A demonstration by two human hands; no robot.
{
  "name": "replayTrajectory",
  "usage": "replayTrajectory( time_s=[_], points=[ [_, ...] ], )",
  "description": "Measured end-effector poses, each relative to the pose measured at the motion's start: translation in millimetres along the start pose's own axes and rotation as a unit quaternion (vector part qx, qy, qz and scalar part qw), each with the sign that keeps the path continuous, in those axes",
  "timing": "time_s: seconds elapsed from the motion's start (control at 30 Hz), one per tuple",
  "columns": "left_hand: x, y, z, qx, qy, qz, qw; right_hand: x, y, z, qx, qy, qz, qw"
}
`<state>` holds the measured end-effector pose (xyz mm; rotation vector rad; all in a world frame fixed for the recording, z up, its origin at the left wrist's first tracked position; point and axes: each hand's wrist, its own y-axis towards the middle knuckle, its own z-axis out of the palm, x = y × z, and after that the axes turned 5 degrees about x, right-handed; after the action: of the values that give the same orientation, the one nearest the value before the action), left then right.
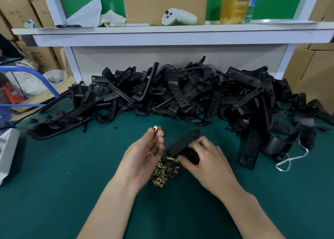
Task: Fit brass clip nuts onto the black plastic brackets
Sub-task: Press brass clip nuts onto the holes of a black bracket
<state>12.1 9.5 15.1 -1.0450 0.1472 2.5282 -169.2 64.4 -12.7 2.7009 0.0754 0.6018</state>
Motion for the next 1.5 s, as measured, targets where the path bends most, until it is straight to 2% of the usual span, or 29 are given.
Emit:
replayTrajectory(
  time_s=[0.27, 0.43, 0.53, 0.67, 0.77, 1.2, 1.5],
  points=[
    [-0.6, -0.2, 5.6, -0.053, 0.015, 0.012, 0.998, -1.1, 0.0, 0.1, 0.015, -0.007, -0.005, 1.000],
    [-5.3, -5.9, 7.6, 0.010, -0.030, -0.004, 1.000, -0.9, 0.3, -0.6, 0.027, -0.017, -0.010, 0.999],
    [-3.6, -6.9, 8.0, 0.037, -0.006, 0.020, 0.999, -0.3, 0.6, -0.8, 0.021, -0.015, -0.012, 1.000],
    [-0.4, -6.6, 9.0, 0.048, 0.071, 0.080, 0.993, 0.1, 0.8, -1.6, 0.030, -0.021, -0.013, 0.999],
    [1.1, -6.7, 10.7, 0.054, 0.082, 0.102, 0.990, -0.1, 0.4, -1.3, 0.025, -0.021, -0.010, 0.999],
    [1.0, -7.9, 13.2, 0.095, 0.068, 0.104, 0.988, 0.1, 1.1, -1.7, 0.030, -0.014, -0.007, 0.999],
    [0.0, -7.0, 10.1, 0.069, 0.067, 0.091, 0.991, -0.8, 0.0, -1.2, 0.032, -0.017, -0.007, 0.999]
  ],
)
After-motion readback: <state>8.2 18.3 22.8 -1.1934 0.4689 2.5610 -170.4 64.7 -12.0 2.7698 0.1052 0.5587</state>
